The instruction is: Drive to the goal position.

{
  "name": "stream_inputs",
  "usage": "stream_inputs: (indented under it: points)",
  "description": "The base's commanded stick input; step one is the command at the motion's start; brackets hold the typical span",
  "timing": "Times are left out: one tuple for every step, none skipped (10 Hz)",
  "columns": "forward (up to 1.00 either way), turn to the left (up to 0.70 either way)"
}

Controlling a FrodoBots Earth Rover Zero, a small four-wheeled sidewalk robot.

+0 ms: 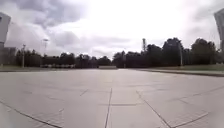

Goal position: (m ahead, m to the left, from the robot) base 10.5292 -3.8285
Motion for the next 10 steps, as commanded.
stream_inputs:
  points:
    - [0.43, 0.0]
    - [0.43, 0.0]
    - [0.48, 0.0]
    - [0.57, 0.0]
    - [0.59, 0.0]
    - [0.6, 0.0]
    - [0.6, 0.0]
    - [0.62, 0.0]
    - [0.62, 0.0]
    - [0.62, 0.0]
